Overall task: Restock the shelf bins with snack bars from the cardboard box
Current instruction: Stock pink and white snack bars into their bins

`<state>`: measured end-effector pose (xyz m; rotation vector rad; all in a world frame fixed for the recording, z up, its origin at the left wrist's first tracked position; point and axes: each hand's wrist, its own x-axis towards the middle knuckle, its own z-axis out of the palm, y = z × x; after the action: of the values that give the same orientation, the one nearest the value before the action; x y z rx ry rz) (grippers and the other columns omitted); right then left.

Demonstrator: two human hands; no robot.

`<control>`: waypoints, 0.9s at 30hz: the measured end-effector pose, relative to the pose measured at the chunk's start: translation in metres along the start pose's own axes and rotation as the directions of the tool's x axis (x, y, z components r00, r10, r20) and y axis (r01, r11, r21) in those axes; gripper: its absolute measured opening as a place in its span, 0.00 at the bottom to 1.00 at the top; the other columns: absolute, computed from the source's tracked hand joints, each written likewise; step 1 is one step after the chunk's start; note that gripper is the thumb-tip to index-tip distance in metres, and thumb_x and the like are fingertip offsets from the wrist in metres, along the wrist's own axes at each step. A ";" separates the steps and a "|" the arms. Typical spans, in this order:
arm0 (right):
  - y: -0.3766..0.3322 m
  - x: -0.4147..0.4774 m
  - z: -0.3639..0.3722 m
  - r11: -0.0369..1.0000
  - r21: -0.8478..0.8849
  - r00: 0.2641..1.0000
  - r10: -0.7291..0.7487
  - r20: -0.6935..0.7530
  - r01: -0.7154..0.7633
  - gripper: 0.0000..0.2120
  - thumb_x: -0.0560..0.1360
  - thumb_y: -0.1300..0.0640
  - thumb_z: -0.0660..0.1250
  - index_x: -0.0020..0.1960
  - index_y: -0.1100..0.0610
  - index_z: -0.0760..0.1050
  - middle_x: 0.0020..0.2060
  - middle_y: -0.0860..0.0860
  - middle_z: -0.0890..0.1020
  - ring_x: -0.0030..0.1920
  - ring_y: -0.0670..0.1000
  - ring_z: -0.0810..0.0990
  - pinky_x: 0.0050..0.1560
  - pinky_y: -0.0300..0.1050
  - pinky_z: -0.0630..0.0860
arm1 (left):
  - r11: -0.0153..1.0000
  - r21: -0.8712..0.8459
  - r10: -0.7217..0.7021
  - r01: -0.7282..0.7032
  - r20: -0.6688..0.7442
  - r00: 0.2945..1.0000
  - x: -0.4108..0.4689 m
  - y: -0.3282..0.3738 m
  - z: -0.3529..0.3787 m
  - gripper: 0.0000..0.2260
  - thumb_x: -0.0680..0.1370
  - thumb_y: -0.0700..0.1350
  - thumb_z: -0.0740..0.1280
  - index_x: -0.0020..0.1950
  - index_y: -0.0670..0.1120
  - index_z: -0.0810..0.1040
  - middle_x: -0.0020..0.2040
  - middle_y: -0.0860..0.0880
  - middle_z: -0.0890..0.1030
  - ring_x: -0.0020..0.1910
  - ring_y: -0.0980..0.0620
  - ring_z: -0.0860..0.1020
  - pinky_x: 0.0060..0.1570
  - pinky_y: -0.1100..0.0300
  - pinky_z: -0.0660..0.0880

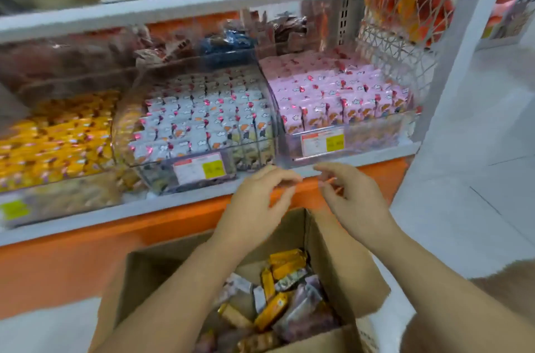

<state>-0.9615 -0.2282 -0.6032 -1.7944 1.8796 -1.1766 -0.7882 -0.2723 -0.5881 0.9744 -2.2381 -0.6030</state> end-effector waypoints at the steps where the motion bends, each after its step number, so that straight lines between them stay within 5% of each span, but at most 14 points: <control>1: 0.001 -0.008 0.015 1.000 0.003 0.999 0.018 0.039 -0.018 0.15 0.75 0.62 0.66 0.60 0.51 0.77 0.46 0.43 0.77 0.44 0.46 0.76 0.43 0.27 0.68 | 0.998 0.009 -0.062 0.062 0.022 0.998 -0.018 -0.014 -0.002 0.08 0.78 0.41 0.65 0.52 0.52 0.79 0.49 0.57 0.78 0.48 0.64 0.74 0.51 0.75 0.68; 4: 0.008 -0.031 0.057 0.995 -0.004 0.974 0.097 0.204 -0.098 0.15 0.77 0.58 0.65 0.63 0.50 0.75 0.49 0.42 0.77 0.49 0.45 0.77 0.50 0.37 0.71 | 0.974 0.035 -0.226 0.225 0.051 0.973 -0.064 -0.058 -0.009 0.09 0.78 0.40 0.64 0.53 0.53 0.78 0.49 0.58 0.77 0.49 0.62 0.75 0.51 0.70 0.70; 13: 0.052 -0.056 0.132 0.936 -0.225 0.737 0.353 0.577 -0.272 0.20 0.77 0.59 0.65 0.68 0.53 0.70 0.56 0.51 0.76 0.57 0.49 0.76 0.57 0.39 0.71 | 0.775 -0.013 -0.620 0.632 0.183 0.763 -0.136 -0.161 0.009 0.10 0.79 0.40 0.63 0.59 0.48 0.78 0.52 0.52 0.79 0.51 0.58 0.76 0.51 0.71 0.70; 17: 0.077 -0.062 0.144 0.881 -0.388 0.531 0.473 0.704 -0.271 0.17 0.77 0.58 0.64 0.66 0.54 0.72 0.58 0.53 0.79 0.55 0.50 0.77 0.51 0.37 0.71 | 0.702 0.006 -0.673 0.712 0.333 0.661 -0.151 -0.182 0.034 0.11 0.79 0.42 0.65 0.61 0.49 0.77 0.54 0.54 0.79 0.52 0.59 0.76 0.54 0.65 0.72; 23: 0.087 -0.074 0.147 0.895 -0.444 0.284 0.438 0.853 -0.046 0.10 0.75 0.52 0.67 0.54 0.54 0.79 0.52 0.50 0.81 0.49 0.47 0.78 0.49 0.39 0.73 | 0.665 0.028 -0.641 0.747 0.535 0.551 -0.159 -0.187 0.070 0.11 0.78 0.41 0.66 0.60 0.49 0.78 0.52 0.55 0.78 0.53 0.59 0.76 0.54 0.66 0.70; 27: 0.086 -0.082 0.154 0.897 -0.442 0.224 0.432 0.874 -0.003 0.12 0.75 0.50 0.68 0.57 0.52 0.77 0.54 0.49 0.79 0.48 0.45 0.75 0.45 0.36 0.68 | 0.662 0.093 -0.631 0.743 0.605 0.486 -0.162 -0.189 0.083 0.11 0.78 0.42 0.66 0.60 0.51 0.77 0.52 0.55 0.77 0.55 0.57 0.75 0.55 0.64 0.71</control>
<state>-0.8986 -0.2158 -0.7867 -1.6151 1.4088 0.4989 -0.6664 -0.2530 -0.8201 1.8141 -2.1291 -1.6634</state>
